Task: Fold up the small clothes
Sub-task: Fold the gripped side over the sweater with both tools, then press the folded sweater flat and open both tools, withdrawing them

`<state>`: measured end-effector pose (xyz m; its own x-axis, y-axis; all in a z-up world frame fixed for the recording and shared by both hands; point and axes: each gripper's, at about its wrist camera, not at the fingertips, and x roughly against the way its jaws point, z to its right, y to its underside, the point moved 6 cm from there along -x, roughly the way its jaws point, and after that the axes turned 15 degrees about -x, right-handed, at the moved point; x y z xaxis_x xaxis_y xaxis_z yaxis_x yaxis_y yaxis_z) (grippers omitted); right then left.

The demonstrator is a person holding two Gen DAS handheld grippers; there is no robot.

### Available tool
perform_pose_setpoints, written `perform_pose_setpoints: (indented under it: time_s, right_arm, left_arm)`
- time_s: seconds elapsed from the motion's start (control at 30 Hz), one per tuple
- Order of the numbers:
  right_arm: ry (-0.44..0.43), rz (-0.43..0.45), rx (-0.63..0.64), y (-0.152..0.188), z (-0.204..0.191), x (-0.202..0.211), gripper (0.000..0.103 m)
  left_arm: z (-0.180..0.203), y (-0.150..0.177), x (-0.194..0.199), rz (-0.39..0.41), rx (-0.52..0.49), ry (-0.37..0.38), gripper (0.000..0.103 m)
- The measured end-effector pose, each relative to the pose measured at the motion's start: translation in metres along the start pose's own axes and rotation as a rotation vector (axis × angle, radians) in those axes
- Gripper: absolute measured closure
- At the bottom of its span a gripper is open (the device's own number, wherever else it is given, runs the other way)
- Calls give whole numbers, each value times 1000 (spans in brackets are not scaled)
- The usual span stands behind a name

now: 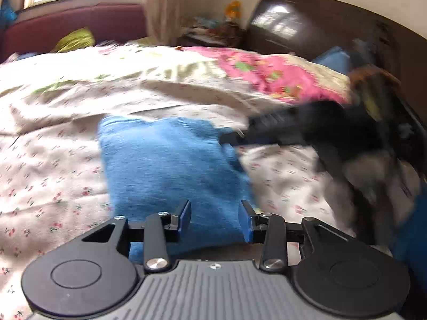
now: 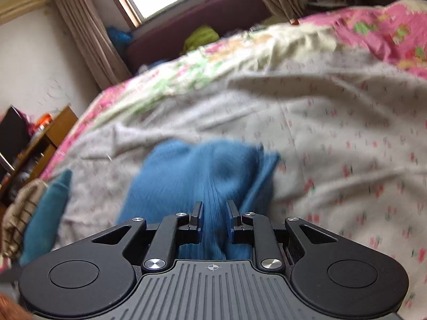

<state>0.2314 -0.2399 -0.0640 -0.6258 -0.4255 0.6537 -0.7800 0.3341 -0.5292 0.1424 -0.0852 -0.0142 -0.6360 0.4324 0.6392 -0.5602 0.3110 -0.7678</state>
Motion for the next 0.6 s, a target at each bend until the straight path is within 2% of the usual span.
perform_pose_setpoints:
  time_s: [0.13, 0.23, 0.3, 0.4, 0.6]
  right_arm:
    - [36, -61, -31, 30, 19, -10, 86]
    - [37, -64, -38, 36, 23, -2, 86]
    - [36, -63, -49, 32, 23, 4, 84]
    - [38, -21, -44, 15, 17, 11, 83]
    - [43, 38, -102, -19, 11, -12, 83]
  left_arm:
    - [-18, 8, -10, -33, 35, -46, 54]
    - [-24, 24, -23, -91, 52, -31, 54]
    - [-25, 32, -24, -99, 52, -32, 54]
    - [-24, 32, -20, -66, 58, -28, 54]
    - [-32, 19, -13, 2, 75, -51, 54]
